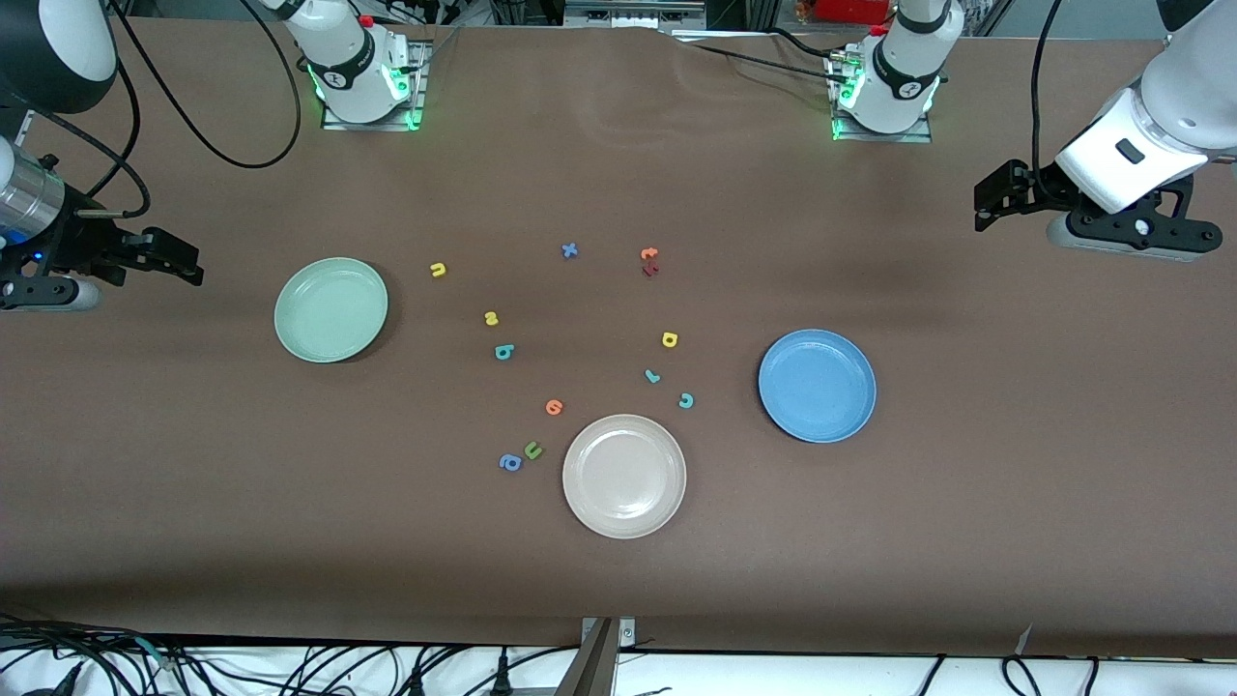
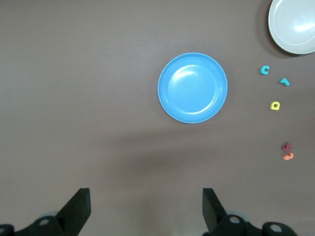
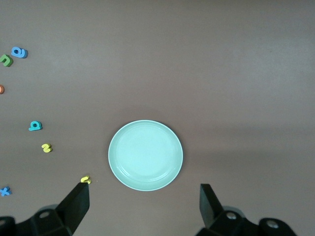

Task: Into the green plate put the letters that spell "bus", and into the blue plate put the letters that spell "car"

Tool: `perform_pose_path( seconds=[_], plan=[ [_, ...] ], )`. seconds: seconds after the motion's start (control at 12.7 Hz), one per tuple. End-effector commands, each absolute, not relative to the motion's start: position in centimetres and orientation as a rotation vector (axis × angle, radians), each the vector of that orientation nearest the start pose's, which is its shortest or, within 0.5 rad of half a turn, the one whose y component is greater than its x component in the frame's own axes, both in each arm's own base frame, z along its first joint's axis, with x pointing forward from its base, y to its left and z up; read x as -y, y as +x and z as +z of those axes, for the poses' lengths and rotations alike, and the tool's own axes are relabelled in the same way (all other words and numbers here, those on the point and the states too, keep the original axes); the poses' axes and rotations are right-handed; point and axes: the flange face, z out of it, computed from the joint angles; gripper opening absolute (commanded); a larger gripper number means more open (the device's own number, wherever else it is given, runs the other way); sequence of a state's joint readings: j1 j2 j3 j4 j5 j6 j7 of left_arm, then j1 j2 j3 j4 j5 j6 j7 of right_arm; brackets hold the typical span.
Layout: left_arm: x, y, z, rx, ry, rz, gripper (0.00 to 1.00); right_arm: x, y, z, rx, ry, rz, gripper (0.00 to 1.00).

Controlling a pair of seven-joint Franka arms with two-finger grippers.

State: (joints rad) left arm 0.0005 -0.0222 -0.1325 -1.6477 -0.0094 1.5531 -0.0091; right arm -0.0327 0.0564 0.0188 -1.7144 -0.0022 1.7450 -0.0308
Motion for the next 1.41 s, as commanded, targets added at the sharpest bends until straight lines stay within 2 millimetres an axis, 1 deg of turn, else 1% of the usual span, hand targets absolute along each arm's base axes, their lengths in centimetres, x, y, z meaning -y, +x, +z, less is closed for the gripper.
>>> perform_pose_path(
  seconds=[0.0,0.39,0.78,0.86,0.94,1.33],
  plan=[
    [7.4,53.8,60.2,-0.226,-3.137,0.112,1.00,0.3,57.5,54.3,0.031,-3.155,0.046,1.00],
    [7.3,53.9,60.1,-0.226,-3.137,0.114,1.00,0.4,57.5,54.6,0.025,-3.151,0.041,1.00],
    [7.3,53.9,60.1,-0.228,-3.137,0.114,1.00,0.3,57.5,54.1,0.027,-3.150,0.068,1.00],
    [7.3,53.9,60.1,-0.228,-3.137,0.114,1.00,0.1,57.5,54.2,0.032,-3.150,0.065,1.00],
    [7.3,53.9,60.1,-0.228,-3.137,0.114,1.00,-0.5,57.4,54.2,0.049,-3.151,0.068,1.00],
    [7.3,53.9,60.1,-0.231,-3.136,0.117,1.00,-0.6,57.3,53.7,0.057,-3.152,0.104,1.00]
  ],
)
